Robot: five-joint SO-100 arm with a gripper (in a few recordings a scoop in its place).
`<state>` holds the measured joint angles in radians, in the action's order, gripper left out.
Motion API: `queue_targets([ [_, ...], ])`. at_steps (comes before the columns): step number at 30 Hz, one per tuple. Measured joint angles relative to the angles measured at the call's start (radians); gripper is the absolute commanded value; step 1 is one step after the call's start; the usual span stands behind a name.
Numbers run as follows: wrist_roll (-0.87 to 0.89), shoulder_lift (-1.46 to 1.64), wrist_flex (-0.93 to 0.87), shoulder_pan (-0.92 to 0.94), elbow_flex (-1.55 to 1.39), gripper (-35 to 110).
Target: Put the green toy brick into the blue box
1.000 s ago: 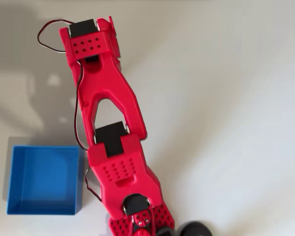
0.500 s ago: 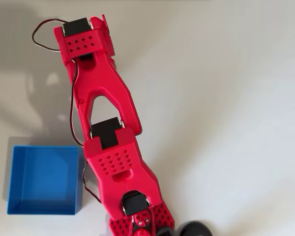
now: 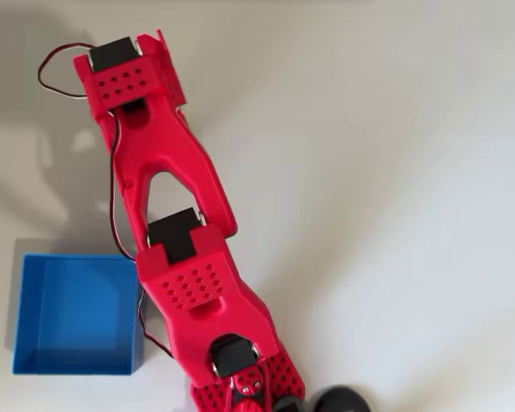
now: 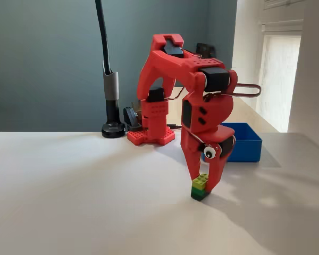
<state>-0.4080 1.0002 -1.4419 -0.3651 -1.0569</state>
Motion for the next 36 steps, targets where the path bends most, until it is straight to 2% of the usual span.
queue_targets([
  [7,0.067,0.215,-0.012,-0.117,-0.063,0],
  [19,0.181,0.621,-0.097,-0.348,-0.351,0],
  [30,0.376,0.718,-0.225,-0.712,-0.419,0],
  [36,0.462,0.721,-0.256,-0.818,-0.445,0],
])
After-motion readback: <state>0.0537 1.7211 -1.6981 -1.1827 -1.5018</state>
